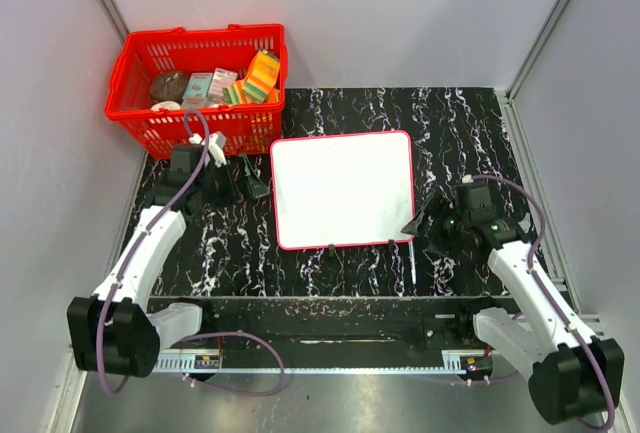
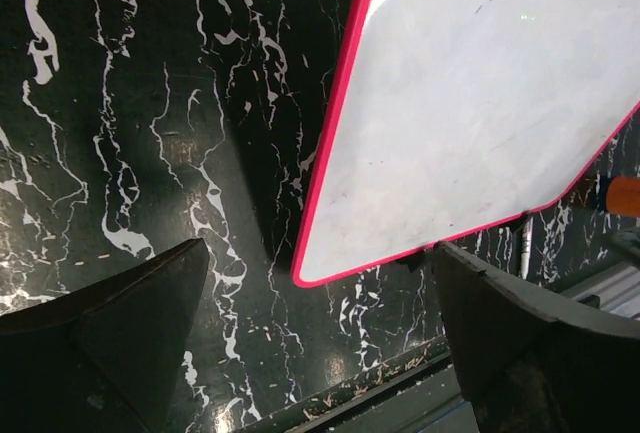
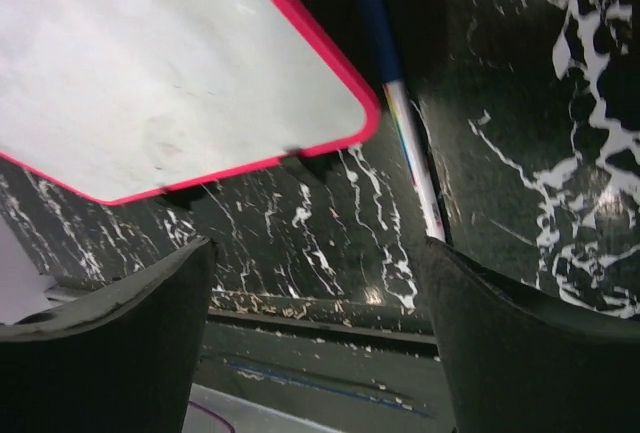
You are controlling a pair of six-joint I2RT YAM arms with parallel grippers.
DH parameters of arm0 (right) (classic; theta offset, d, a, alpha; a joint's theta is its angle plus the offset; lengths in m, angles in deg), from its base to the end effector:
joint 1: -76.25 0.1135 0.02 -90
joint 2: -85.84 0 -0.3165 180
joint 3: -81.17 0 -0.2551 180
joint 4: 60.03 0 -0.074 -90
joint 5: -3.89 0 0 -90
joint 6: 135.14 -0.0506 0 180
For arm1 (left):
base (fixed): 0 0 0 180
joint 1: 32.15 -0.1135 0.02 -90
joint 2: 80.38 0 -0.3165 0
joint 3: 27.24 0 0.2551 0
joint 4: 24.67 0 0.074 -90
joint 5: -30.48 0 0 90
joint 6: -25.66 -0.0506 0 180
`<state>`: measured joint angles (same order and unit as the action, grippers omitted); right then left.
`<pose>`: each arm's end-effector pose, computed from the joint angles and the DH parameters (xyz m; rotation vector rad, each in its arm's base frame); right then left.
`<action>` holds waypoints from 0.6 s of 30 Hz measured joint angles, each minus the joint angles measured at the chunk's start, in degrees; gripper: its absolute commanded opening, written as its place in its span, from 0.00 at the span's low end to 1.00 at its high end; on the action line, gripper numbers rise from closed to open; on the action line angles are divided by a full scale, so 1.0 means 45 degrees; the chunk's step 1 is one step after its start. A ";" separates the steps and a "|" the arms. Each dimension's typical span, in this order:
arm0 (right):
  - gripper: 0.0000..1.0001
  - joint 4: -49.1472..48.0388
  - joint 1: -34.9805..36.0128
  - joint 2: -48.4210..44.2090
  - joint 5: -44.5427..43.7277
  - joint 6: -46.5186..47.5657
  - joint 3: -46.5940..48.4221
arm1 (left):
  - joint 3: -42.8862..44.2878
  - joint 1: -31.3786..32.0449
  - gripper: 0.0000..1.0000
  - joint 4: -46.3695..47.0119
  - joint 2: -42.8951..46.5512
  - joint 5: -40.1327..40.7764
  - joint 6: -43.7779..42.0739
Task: Write a sentence on the whiteboard
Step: Pick up the whiteboard marker at the center of the board.
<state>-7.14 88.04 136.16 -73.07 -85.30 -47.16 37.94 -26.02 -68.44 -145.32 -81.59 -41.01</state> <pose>0.1441 0.0417 0.2666 0.5279 2.5048 0.6536 0.2253 -0.0433 0.3180 -0.1575 2.3622 -0.7025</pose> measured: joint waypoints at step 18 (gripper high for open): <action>0.60 0.1379 0.2093 0.3526 -0.2045 -0.0709 -0.0253 | -0.0223 0.0015 0.99 0.0738 0.0661 -0.0622 0.0500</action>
<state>-0.93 97.46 152.03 -82.27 -88.49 -48.30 36.93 -25.96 -65.12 -142.35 -84.38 -38.76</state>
